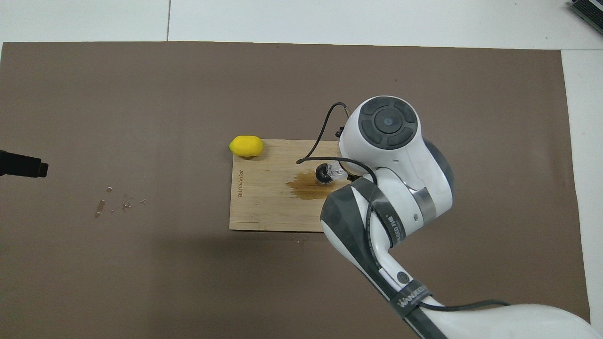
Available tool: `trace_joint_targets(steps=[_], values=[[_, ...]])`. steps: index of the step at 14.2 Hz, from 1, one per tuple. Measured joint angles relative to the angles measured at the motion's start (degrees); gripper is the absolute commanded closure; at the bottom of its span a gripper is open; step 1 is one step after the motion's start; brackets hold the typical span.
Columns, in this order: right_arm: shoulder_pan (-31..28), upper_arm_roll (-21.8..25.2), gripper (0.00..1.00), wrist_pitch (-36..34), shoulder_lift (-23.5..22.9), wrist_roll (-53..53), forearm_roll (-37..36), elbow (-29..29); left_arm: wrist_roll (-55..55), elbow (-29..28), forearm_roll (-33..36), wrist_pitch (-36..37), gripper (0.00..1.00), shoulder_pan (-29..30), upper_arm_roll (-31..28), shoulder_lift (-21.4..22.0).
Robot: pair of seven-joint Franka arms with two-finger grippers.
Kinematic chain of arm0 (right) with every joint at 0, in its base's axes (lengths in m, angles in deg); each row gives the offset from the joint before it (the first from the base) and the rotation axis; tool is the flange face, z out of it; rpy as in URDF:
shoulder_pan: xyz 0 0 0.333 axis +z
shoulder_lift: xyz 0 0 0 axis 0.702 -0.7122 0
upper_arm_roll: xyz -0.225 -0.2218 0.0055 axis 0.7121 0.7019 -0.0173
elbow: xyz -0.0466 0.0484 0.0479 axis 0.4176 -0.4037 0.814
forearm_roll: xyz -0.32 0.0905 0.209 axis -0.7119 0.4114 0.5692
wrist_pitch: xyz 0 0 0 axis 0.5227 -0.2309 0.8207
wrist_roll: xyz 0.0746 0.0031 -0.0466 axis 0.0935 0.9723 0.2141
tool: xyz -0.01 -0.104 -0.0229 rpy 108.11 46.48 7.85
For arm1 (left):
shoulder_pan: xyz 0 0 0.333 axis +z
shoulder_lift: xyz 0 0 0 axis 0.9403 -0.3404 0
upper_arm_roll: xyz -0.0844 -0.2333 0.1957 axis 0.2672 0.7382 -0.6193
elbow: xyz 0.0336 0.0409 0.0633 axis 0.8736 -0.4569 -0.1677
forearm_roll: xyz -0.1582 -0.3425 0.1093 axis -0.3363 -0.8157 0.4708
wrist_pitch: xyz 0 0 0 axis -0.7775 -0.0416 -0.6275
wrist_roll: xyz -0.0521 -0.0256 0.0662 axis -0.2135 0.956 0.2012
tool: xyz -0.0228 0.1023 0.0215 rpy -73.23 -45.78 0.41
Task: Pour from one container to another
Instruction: 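Carry the clear glass with the right gripper back to its spot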
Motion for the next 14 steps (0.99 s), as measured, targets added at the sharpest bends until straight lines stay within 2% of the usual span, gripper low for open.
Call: trace_joint_targets(steps=[3,5,9,12,14], values=[[-4.82,0.07,1.0,0.0,-0.54,6.12,8.72,-0.41,0.0,1.15,0.0,-0.31,0.0,0.0,-0.16,-1.5],[-9.63,0.18,1.0,0.0,-0.77,12.52,17.57,-1.38,0.0,1.4,0.0,-0.68,0.0,0.0,-0.16,-2.64],[-21.4,0.37,1.0,0.0,-0.23,27.42,33.13,-7.11,0.0,1.44,0.0,-2.46,0.0,0.08,-0.32,-3.78],[-28.69,0.4,1.0,-0.02,0.78,34.65,39.59,-12.31,-0.09,1.5,0.0,-2.42,0.0,0.26,-0.46,-3.62],[-31.58,0.36,1.0,-0.02,1.4,35.22,39.93,-14.3,-0.33,1.58,0.0,-2.42,0.0,0.3,-0.46,-3.43]])
